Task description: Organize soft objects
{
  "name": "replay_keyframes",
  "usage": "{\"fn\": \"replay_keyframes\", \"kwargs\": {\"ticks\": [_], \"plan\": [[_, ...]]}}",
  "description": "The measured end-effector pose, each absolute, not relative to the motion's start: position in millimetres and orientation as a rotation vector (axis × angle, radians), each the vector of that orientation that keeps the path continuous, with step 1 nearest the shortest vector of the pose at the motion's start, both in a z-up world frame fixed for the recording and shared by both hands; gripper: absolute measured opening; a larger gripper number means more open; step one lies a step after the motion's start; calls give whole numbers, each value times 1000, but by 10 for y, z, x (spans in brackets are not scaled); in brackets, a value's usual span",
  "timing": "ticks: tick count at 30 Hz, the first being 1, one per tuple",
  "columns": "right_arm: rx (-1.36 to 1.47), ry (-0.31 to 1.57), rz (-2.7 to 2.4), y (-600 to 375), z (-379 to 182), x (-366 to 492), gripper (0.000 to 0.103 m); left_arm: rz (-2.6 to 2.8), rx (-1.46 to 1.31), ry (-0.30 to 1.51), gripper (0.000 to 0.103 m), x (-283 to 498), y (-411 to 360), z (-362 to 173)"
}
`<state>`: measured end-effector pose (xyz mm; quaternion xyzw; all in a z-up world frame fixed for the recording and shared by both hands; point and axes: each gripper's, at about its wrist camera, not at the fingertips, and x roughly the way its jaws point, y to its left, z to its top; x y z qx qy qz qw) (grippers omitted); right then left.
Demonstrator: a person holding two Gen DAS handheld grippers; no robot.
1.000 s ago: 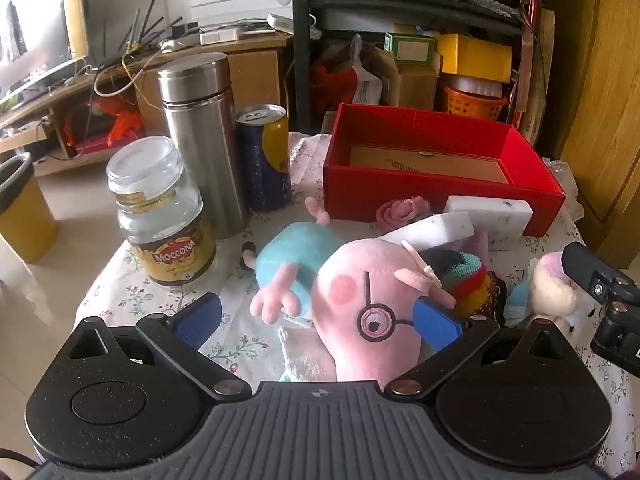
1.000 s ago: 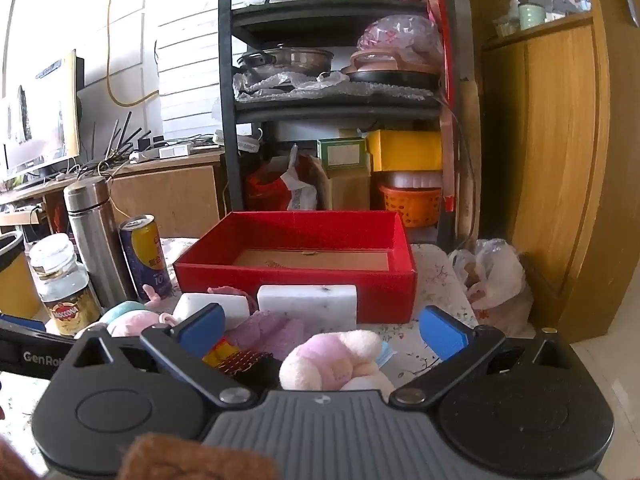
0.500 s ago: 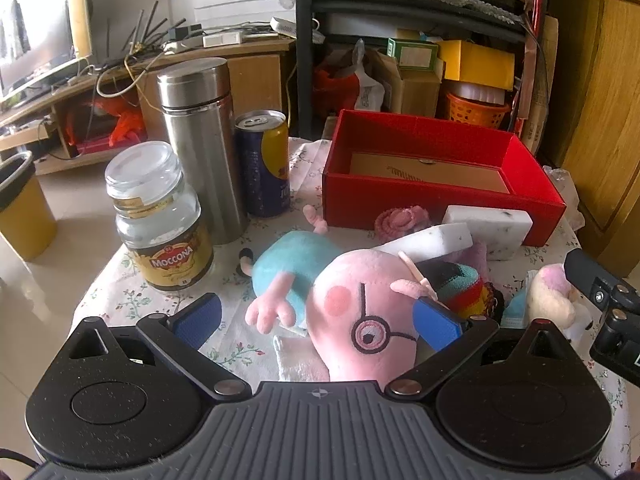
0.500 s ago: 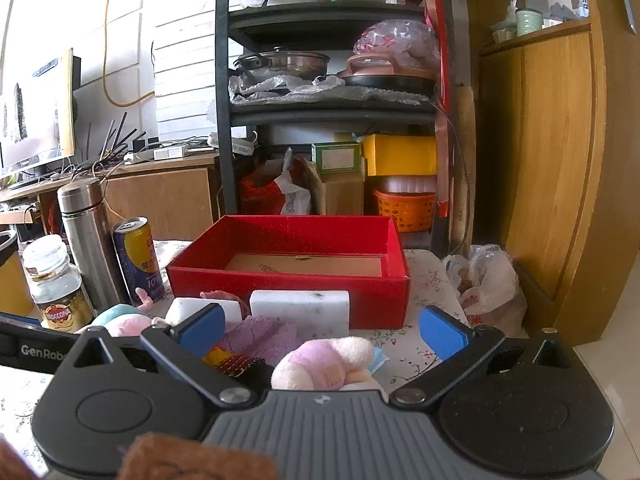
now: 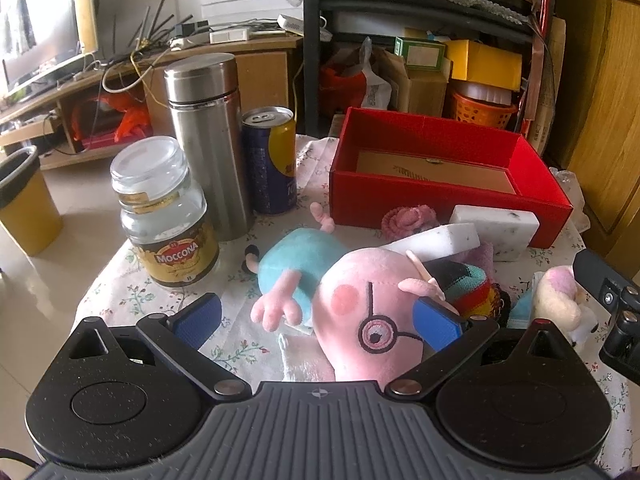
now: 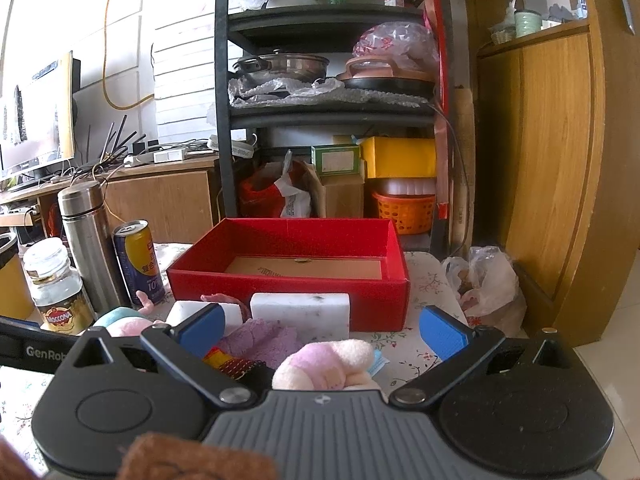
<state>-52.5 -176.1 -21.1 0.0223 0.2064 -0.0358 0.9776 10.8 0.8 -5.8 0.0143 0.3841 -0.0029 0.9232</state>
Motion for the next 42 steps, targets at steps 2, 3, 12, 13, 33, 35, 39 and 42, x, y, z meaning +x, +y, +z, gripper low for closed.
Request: {"fn": "replay_keyframes", "kwargs": {"ticks": [2, 3, 12, 13, 33, 35, 39, 42], "plan": [[46, 416, -72, -1761, -211, -522, 79, -7, 31, 789, 97, 108, 4, -59], [46, 417, -72, -1759, -212, -522, 79, -6, 31, 788, 97, 107, 4, -60], [45, 418, -70, -1756, -217, -526, 79, 2, 26, 793, 97, 115, 24, -67], [44, 418, -70, -1755, -217, -526, 79, 3, 25, 793, 97, 115, 26, -68], [38, 429, -54, -1707, -238, -510, 79, -5, 28, 797, 97, 106, -4, -76], [38, 433, -55, -1705, -242, -506, 79, -5, 30, 796, 97, 104, -9, -74], [38, 435, -56, -1703, -245, -504, 79, -8, 32, 795, 97, 94, -22, -72], [38, 436, -55, -1702, -248, -501, 79, -8, 32, 795, 97, 94, -23, -72]]}}
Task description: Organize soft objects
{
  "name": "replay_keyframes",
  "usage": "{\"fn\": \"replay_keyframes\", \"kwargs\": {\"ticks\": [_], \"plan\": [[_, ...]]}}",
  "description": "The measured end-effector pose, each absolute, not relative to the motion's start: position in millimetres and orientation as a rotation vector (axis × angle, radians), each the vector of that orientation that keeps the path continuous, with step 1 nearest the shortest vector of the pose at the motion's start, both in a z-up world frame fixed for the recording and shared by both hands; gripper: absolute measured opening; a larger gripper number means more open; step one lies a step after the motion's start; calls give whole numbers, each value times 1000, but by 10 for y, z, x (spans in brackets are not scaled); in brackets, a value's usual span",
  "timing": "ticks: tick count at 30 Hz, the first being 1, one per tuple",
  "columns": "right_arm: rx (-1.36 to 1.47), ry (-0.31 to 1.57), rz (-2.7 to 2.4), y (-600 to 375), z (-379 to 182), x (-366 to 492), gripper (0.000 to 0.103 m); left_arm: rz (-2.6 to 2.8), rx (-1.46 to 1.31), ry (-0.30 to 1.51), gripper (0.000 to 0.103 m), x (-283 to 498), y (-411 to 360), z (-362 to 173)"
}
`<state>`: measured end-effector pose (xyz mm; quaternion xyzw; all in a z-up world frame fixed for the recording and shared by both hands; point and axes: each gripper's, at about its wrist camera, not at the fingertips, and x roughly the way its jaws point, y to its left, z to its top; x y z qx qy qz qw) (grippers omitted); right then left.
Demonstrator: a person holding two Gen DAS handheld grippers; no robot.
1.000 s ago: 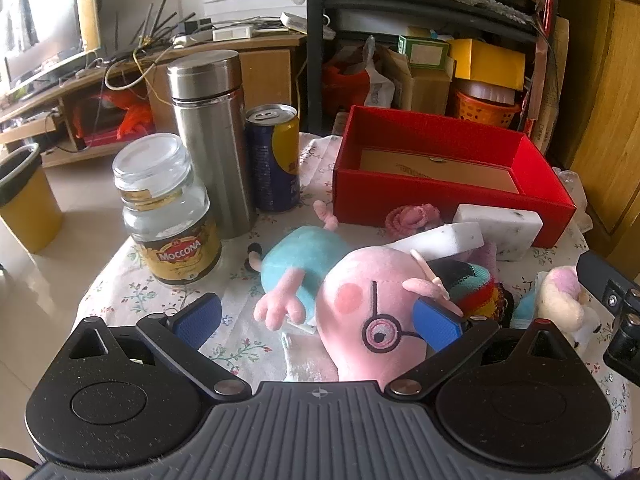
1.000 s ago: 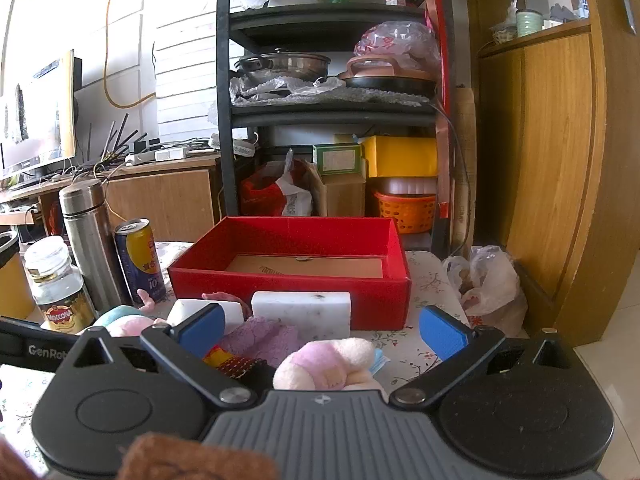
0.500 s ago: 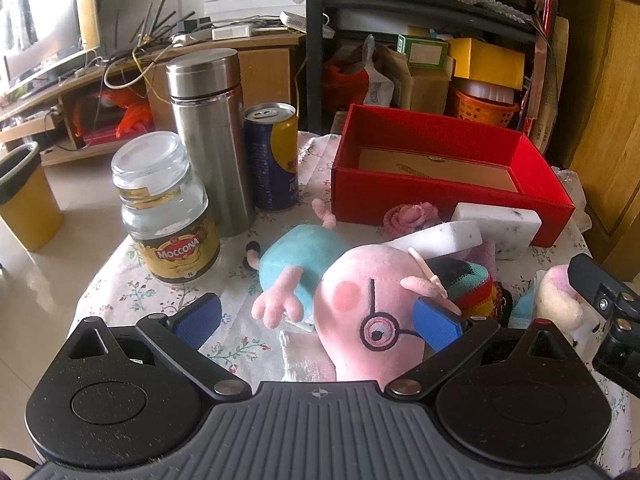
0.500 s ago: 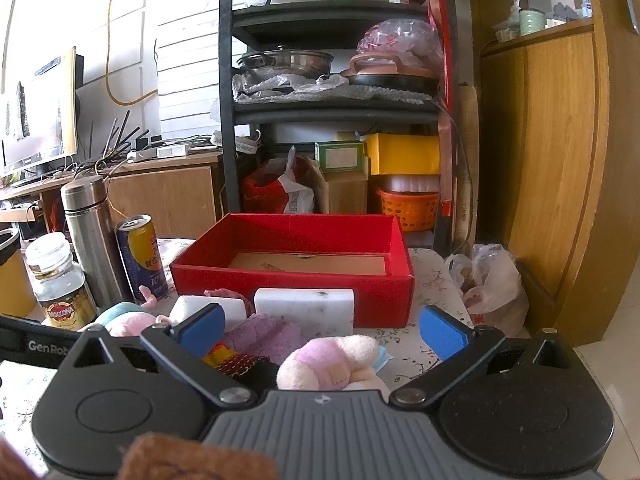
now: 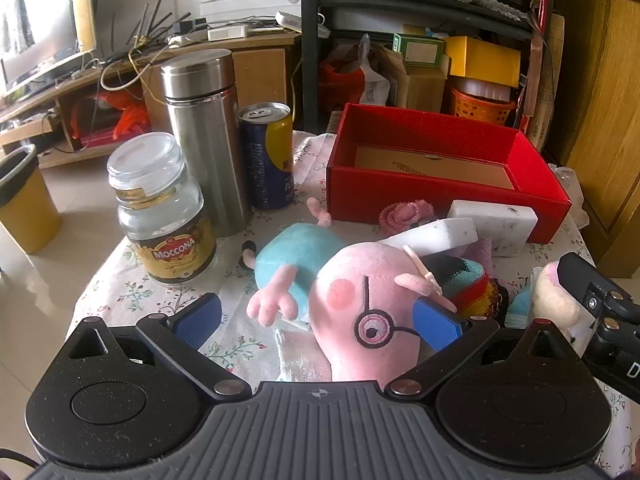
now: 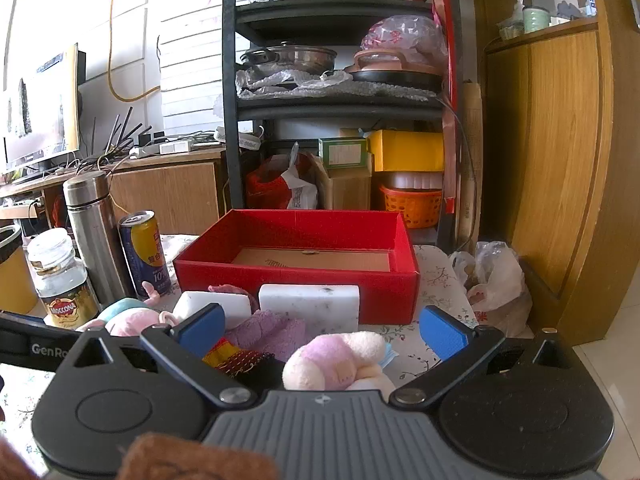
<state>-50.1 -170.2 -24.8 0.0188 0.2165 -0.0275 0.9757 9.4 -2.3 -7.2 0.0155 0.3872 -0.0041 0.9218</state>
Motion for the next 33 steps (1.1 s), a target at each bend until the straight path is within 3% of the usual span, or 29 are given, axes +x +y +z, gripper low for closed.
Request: {"fn": "replay_keyframes", "kwargs": {"ticks": [33], "plan": [[59, 484, -53, -1768, -284, -488, 79, 22, 43, 792, 97, 9, 51, -28]]}}
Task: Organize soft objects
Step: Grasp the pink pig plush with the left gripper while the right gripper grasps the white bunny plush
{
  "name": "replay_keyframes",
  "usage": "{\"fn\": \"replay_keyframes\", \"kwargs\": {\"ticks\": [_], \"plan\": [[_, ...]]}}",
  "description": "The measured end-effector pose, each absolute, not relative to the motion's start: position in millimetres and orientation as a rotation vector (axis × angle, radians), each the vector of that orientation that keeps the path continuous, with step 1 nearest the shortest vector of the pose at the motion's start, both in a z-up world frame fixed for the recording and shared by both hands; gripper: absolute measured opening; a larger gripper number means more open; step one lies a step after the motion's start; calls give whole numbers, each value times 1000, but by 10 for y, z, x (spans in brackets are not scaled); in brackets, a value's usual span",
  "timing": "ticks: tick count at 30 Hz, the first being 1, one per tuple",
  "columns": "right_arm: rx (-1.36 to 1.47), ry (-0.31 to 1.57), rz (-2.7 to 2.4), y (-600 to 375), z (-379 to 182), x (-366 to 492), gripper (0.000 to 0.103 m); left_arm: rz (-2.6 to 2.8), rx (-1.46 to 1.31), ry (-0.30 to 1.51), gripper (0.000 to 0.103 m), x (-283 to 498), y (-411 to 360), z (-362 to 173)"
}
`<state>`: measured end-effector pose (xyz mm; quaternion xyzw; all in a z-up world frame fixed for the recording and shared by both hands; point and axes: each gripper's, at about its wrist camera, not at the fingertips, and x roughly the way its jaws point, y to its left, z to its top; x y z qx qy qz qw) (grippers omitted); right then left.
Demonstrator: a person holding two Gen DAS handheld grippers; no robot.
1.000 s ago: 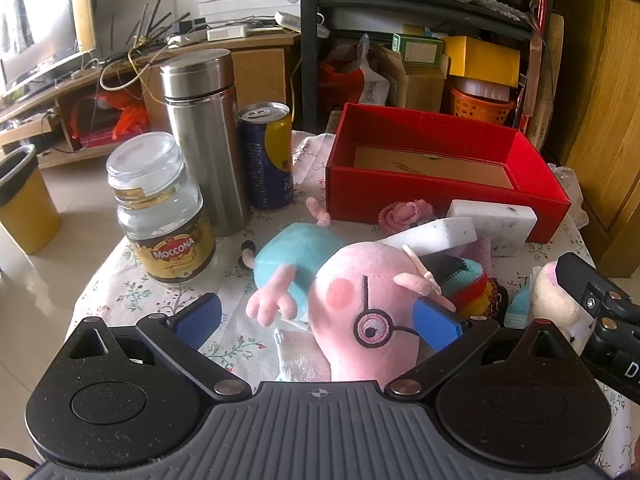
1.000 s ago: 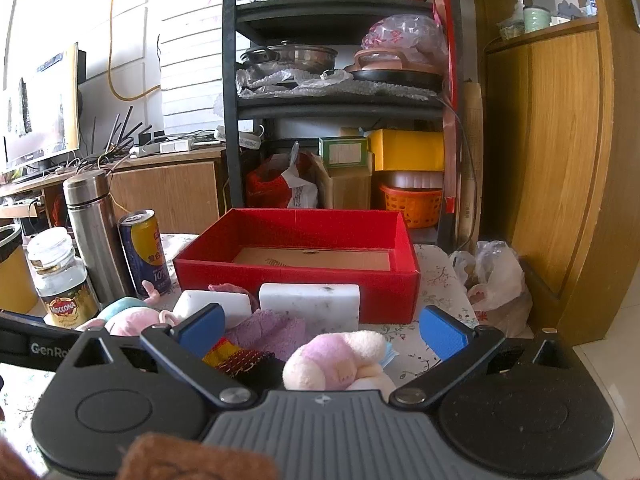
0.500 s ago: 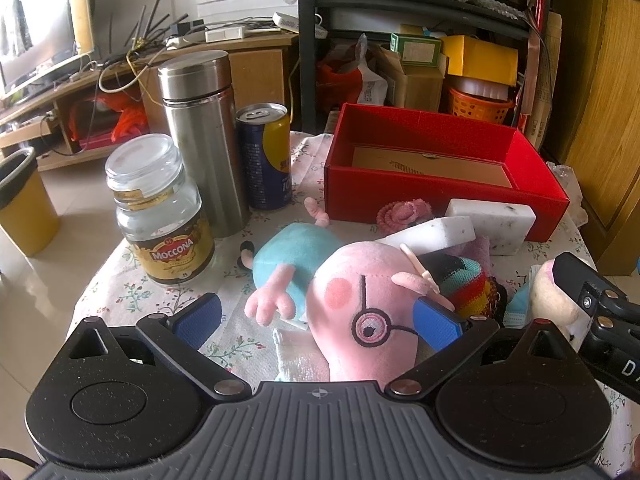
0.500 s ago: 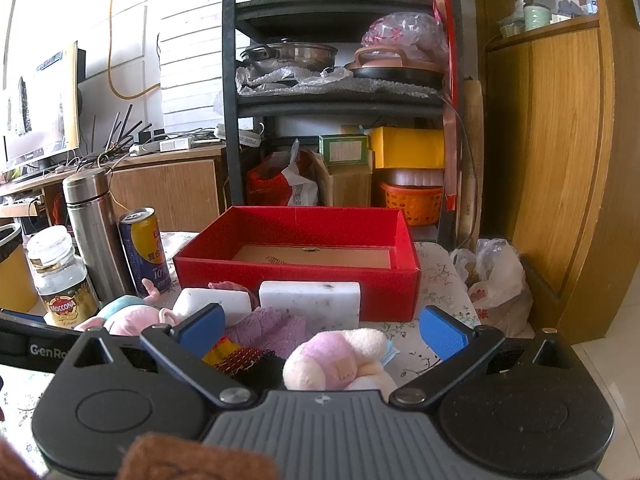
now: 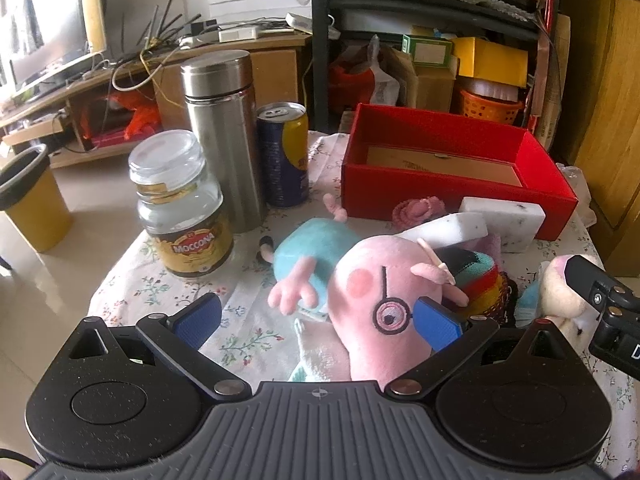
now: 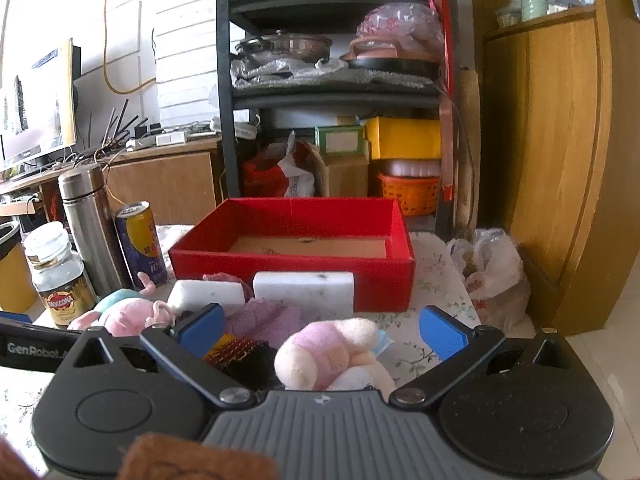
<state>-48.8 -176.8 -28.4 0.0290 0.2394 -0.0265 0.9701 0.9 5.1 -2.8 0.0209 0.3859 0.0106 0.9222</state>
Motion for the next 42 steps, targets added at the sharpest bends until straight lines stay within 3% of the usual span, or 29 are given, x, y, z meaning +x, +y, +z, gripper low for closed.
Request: {"fn": "replay_keyframes", "kwargs": {"ticks": [23, 32, 39, 42], "plan": [[-87, 673, 18, -1835, -325, -395, 79, -70, 20, 874, 97, -125, 284, -80], [-6, 704, 25, -2071, -161, -81, 79, -169, -22, 859, 77, 218, 91, 8], [82, 752, 8, -2306, -231, -56, 79, -325, 253, 929, 84, 589, -279, -65], [118, 766, 7, -2362, -254, -52, 79, -302, 204, 976, 91, 695, -231, -171]]}}
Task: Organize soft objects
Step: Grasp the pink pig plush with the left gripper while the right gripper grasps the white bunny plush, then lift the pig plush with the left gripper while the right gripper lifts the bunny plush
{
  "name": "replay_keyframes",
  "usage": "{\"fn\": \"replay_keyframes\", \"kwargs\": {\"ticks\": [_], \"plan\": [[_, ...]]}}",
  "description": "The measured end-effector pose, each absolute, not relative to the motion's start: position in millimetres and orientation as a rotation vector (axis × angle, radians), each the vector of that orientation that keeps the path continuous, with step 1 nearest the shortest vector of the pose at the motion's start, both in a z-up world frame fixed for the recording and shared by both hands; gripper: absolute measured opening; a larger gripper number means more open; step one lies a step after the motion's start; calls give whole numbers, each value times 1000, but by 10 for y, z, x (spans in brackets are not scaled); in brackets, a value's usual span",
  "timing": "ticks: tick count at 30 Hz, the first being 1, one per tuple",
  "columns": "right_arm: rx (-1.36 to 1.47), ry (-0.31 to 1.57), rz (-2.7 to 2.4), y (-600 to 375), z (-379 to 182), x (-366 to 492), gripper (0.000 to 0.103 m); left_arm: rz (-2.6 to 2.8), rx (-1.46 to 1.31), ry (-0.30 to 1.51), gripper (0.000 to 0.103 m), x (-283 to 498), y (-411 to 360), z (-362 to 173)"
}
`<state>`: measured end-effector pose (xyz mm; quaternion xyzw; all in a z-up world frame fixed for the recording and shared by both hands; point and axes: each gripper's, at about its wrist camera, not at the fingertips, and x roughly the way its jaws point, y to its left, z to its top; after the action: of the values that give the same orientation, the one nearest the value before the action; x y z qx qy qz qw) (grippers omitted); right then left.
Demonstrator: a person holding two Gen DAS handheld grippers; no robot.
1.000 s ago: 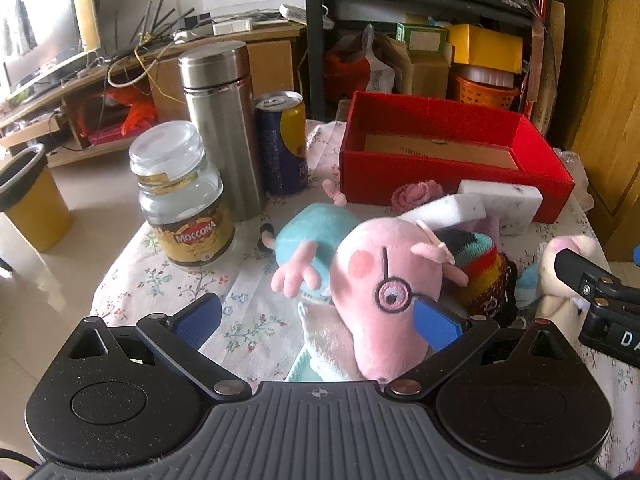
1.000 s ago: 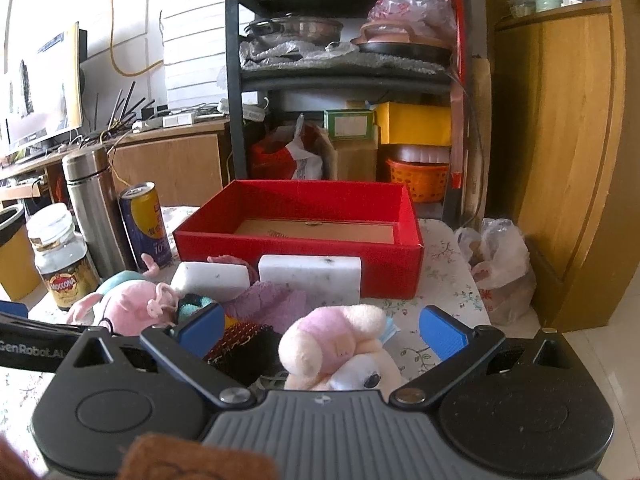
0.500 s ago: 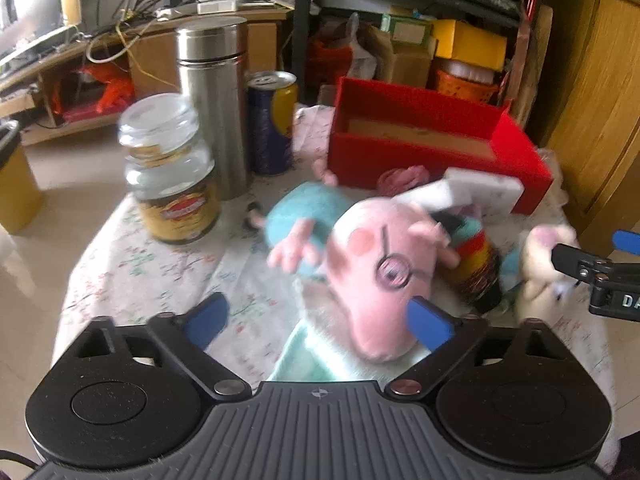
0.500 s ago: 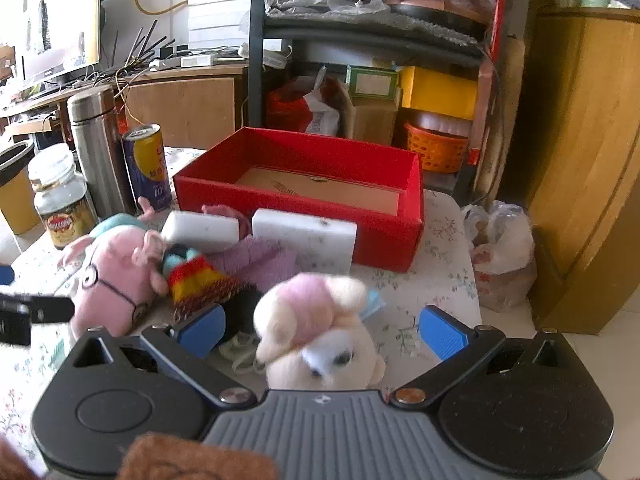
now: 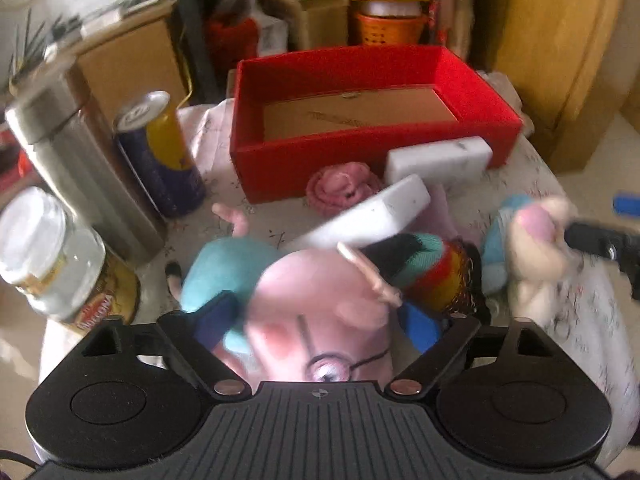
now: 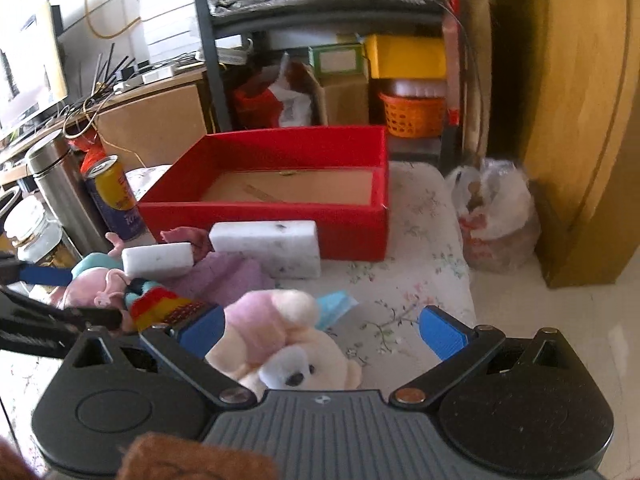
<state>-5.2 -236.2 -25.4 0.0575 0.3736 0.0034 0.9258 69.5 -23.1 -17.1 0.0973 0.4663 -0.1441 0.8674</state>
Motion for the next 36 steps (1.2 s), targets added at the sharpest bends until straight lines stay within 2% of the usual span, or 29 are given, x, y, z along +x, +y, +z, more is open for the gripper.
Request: {"fn": "replay_keyframes", "kwargs": {"ticks": [2, 5, 7, 12, 17, 18, 21, 29, 36], "plan": [[146, 783, 24, -2376, -271, -28, 79, -287, 142, 976, 91, 736, -216, -151], [177, 805, 42, -2362, -279, 0, 79, -260, 158, 953, 82, 614, -193, -180], [177, 800, 49, -2350, -265, -13, 79, -267, 177, 963, 81, 514, -150, -243], [170, 792, 61, -2294, -250, -28, 79, -212, -117, 1157, 83, 731, 63, -562], [165, 781, 74, -2272, -245, -54, 79, -186, -204, 1107, 80, 816, 92, -475], [162, 785, 70, -2270, -260, -43, 79, -183, -233, 1100, 75, 827, 113, -463], [180, 809, 69, -2275, -300, -2, 79, -170, -300, 1086, 70, 822, 201, -466], [190, 792, 78, -2247, -278, 18, 79, -188, -440, 1000, 69, 517, 439, -258], [114, 751, 136, -2074, -252, 45, 75, -246, -454, 898, 69, 384, 553, 29]]}}
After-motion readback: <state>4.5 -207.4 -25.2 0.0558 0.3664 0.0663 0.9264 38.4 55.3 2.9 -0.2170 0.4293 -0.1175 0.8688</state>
